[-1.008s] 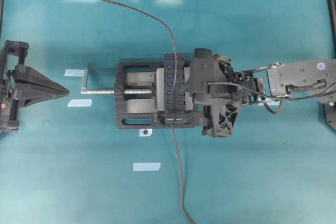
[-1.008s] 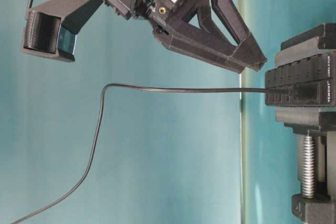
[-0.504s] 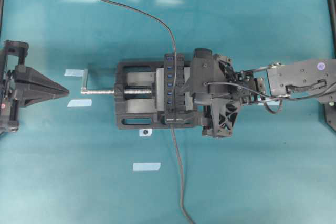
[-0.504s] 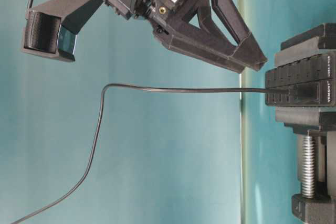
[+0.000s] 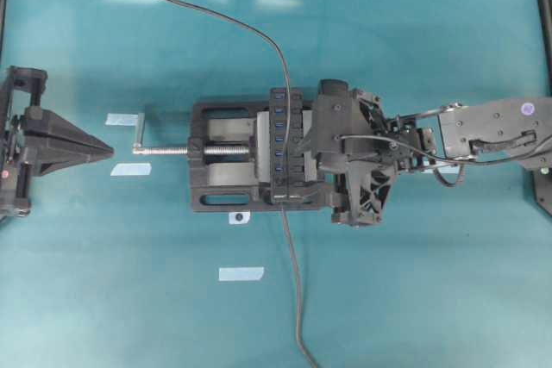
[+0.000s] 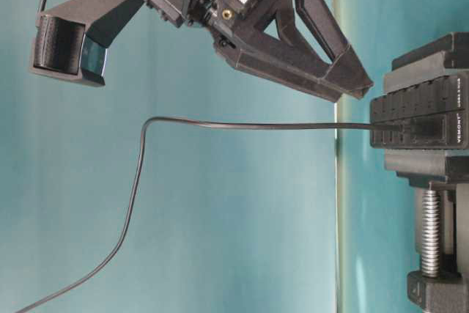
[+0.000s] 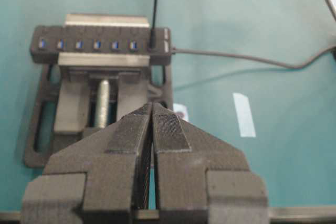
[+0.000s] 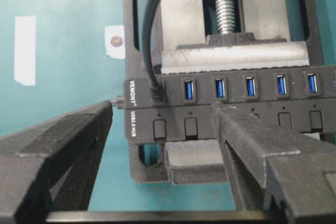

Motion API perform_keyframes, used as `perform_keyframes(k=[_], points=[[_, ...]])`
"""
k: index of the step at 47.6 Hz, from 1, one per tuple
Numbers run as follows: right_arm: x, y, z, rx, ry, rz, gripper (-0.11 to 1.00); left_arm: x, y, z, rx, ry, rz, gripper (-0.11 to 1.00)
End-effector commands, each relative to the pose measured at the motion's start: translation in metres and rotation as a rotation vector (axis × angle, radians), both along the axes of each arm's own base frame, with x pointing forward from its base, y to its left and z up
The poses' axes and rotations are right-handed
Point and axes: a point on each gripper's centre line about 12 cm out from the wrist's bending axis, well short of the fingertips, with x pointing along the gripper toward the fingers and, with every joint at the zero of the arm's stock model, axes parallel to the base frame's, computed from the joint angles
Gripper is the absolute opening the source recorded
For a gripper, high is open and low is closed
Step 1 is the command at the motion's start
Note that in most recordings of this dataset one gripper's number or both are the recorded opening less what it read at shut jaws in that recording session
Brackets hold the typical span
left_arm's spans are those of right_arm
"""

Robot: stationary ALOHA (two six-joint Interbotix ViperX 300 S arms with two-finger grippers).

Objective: Insert the USB into the front port of the fixed hub.

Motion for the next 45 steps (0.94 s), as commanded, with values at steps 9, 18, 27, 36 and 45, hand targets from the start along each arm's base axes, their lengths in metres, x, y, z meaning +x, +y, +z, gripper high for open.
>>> perform_keyframes(k=[9,18,27,36,45], points=[[0.0005,-0.0004,0.0143,0.006,-0.046,-0.003,0.81,0.0025,-0.0004,0.0080,0.001,-0.022,-0.002,0.00],[0.0005,-0.0010,0.0143,0.007,-0.046,-0.005,0.81,0.0026,-0.0004,0.0082,0.001,-0.023,-0.002,0.00],[0.0010,-0.0004,0.0127,0.005,-0.043,-0.003,0.81,0.0024,-0.0004,0.0074,0.001,-0.020,-0.002,0.00],[0.0010,-0.0004,0.0127,0.006,-0.043,-0.004,0.81,0.0024,-0.0004,0.0074,-0.001,-0.020,-0.001,0.00],[0.0010,-0.0009,0.0127,0.008,-0.043,-0.006,0.81,0.0021,-0.0003,0.0063,-0.017,-0.018,0.004,0.00]])
